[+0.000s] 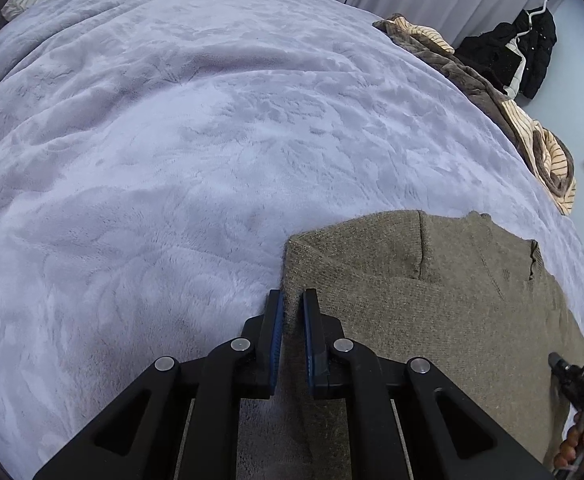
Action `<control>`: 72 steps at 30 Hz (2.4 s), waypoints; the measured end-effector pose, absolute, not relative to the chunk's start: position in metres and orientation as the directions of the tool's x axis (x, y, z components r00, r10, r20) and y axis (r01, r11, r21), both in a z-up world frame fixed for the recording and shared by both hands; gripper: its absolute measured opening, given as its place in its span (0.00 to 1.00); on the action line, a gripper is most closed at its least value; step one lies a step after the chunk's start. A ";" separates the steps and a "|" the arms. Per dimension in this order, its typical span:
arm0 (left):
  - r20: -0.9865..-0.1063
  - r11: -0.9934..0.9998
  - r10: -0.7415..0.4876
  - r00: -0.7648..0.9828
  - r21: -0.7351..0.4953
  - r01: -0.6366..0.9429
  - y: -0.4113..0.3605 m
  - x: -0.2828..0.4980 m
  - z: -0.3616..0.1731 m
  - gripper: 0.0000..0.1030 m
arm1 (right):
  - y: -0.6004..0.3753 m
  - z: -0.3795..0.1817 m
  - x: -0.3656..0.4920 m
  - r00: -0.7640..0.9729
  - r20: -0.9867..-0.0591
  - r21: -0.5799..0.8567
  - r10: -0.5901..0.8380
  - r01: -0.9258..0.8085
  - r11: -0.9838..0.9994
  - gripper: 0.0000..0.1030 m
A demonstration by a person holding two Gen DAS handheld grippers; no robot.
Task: Fold small clothes
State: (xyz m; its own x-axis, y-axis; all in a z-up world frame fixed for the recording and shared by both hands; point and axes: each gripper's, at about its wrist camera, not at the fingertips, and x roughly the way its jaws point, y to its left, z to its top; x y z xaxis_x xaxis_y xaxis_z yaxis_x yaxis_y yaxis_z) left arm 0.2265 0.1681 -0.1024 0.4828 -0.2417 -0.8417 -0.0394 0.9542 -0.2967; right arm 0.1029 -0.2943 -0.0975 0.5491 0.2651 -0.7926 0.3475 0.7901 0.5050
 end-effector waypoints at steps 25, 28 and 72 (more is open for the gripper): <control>-0.859 0.989 -0.144 0.491 -0.140 0.045 0.141 0.144 -0.078 0.11 | -0.320 -0.094 0.047 0.596 -0.738 0.591 0.317 0.342 0.731 0.17; -0.860 0.991 -0.126 0.495 -0.126 0.033 0.133 0.128 -0.067 0.29 | -0.322 -0.088 0.027 0.609 -0.715 0.621 0.344 0.325 0.714 0.38; -0.876 0.945 -0.322 0.360 -0.273 0.182 -0.071 0.025 -0.053 1.00 | -0.567 -0.067 -0.107 0.830 -0.556 0.763 -0.034 0.527 0.374 0.75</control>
